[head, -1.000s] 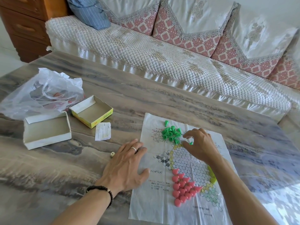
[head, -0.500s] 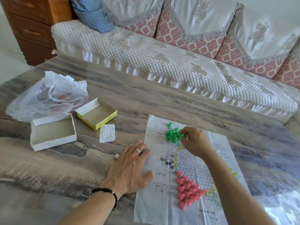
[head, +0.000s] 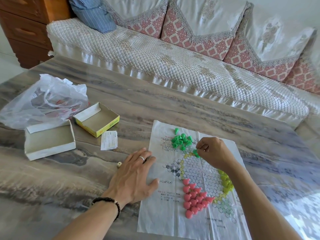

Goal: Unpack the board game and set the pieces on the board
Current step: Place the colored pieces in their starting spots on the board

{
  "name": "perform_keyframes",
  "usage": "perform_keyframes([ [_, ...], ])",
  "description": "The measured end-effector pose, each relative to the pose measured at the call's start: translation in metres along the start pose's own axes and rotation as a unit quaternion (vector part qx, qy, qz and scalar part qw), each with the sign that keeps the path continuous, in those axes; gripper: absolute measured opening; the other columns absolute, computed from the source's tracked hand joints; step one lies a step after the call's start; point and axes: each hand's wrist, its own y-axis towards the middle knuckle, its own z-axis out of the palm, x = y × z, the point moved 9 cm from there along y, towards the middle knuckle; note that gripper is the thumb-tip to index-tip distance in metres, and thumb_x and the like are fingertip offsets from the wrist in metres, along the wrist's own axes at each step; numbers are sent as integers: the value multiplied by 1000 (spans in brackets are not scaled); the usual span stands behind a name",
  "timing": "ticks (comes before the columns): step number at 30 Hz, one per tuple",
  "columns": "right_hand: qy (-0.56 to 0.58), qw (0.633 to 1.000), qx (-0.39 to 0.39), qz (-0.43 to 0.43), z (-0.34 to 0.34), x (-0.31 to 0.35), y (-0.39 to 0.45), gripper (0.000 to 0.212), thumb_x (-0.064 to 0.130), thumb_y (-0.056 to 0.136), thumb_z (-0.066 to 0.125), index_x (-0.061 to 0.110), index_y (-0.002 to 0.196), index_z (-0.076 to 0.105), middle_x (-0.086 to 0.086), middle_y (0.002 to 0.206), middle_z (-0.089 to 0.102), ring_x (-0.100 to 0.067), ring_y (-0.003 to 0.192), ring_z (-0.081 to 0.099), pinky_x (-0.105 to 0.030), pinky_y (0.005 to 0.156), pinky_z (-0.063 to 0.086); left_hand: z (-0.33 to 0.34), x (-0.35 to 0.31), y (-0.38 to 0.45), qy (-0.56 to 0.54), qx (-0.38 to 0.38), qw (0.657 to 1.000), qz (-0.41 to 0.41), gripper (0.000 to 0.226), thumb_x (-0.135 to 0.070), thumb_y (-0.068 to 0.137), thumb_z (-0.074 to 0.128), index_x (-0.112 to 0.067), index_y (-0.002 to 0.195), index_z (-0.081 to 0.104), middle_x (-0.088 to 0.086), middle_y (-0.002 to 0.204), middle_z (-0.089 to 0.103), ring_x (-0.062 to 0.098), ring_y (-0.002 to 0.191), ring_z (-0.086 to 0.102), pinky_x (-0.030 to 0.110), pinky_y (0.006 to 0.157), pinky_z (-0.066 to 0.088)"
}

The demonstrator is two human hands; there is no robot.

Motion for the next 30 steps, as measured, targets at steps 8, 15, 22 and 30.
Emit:
perform_keyframes([
  [8,-124,991,4,-58,9,6,-2,10,23,86,66,24,95,70,6,102,60,-8,93,46,-23,78,34,1,1,-1,-4,-4,1000,0,68,-59,78,42,-22,135,45,-4,147,39,14,143,21,29,116,14],
  [15,-167,985,10,-43,17,3,-2,13,31,87,65,30,99,68,7,114,57,-11,105,45,-33,88,35,1,1,-1,-1,-4,1000,1,67,-58,79,44,-22,135,45,-4,146,40,14,143,21,29,116,13],
  [22,-136,990,-19,-40,10,7,-1,22,35,85,63,28,106,66,11,104,60,-12,102,47,-36,90,34,2,2,-1,-2,0,1000,-1,68,-58,79,43,-22,137,44,-4,148,37,14,144,19,30,117,13],
  [30,-141,987,-6,-71,27,36,17,28,16,90,53,31,108,68,11,99,71,-14,99,58,-40,94,36,1,1,-1,7,7,1000,-1,70,-59,80,40,-22,140,39,-4,152,32,13,145,14,27,116,6],
])
